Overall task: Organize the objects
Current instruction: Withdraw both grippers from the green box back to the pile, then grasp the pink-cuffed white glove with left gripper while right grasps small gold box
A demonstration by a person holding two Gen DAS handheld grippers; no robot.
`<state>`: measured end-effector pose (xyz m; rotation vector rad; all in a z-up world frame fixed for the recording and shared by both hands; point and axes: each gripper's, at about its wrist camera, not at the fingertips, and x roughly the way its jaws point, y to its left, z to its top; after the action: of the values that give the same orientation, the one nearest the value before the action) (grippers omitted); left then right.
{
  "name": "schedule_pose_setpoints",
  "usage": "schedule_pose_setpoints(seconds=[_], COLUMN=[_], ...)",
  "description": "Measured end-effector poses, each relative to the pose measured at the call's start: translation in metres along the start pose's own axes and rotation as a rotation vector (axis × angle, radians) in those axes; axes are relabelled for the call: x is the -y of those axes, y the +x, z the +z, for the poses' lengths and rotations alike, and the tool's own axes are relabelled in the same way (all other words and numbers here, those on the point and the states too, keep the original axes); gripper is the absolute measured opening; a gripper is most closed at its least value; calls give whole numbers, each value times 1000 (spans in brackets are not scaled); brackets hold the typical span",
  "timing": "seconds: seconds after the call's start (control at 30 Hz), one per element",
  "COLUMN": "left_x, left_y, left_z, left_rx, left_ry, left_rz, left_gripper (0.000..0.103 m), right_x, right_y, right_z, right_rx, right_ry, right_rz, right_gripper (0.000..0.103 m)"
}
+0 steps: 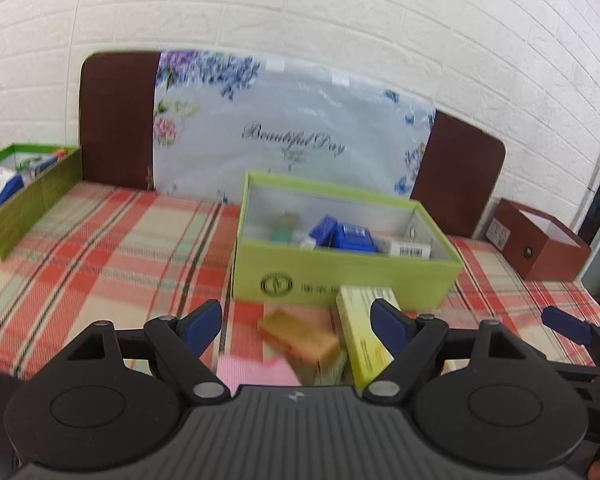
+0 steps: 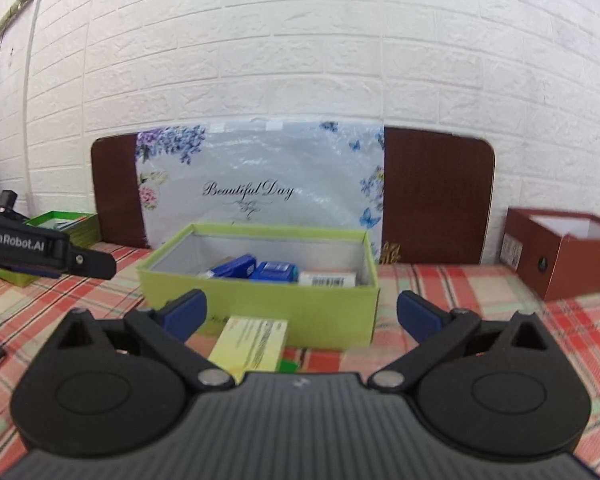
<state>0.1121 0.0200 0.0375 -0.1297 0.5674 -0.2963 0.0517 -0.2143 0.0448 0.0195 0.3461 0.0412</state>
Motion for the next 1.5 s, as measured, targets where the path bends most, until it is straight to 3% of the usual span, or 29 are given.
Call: schedule_pose_setpoints(seconds=[0.3,0.53,0.77,0.93,1.17,1.2,1.27,1.37,1.5], left_x=[-6,-15,-27,-22,-21,-22,-22,-21,-25], left_y=[-3,-2,11,23,31,32,32,31,13], left_z=[-54,-77,-78,-78,-83,-83,-82,-81,-76], left_rx=[-83,-128,-161,-193,-218,-221,-224,-235,-219], left_ry=[-49,-43,-58,-61,-32,-35,-25,3,-25], left_rz=[16,38,58,18,9,8,8,13,-36], left_gripper=[85,84,84,84,83,80,60,28,18], right_x=[-13,-30,-26,-28,-28,-27,-25,-23,-19], right_y=[-15,-10,7,30,58,59,55,48,28], right_z=[-52,-77,-68,-63,-64,-64,-64,-60,-52], right_rx=[-91,-129,-131,-149,-212,-216,-208,-203,-169], right_ry=[11,-70,-79,-96,-84,-79,-67,-73,-64], right_rz=[-8,-13,-20,-19,-7,-2,-3,-7,9], right_gripper=[103,101,85,77,55,46,30,28,25])
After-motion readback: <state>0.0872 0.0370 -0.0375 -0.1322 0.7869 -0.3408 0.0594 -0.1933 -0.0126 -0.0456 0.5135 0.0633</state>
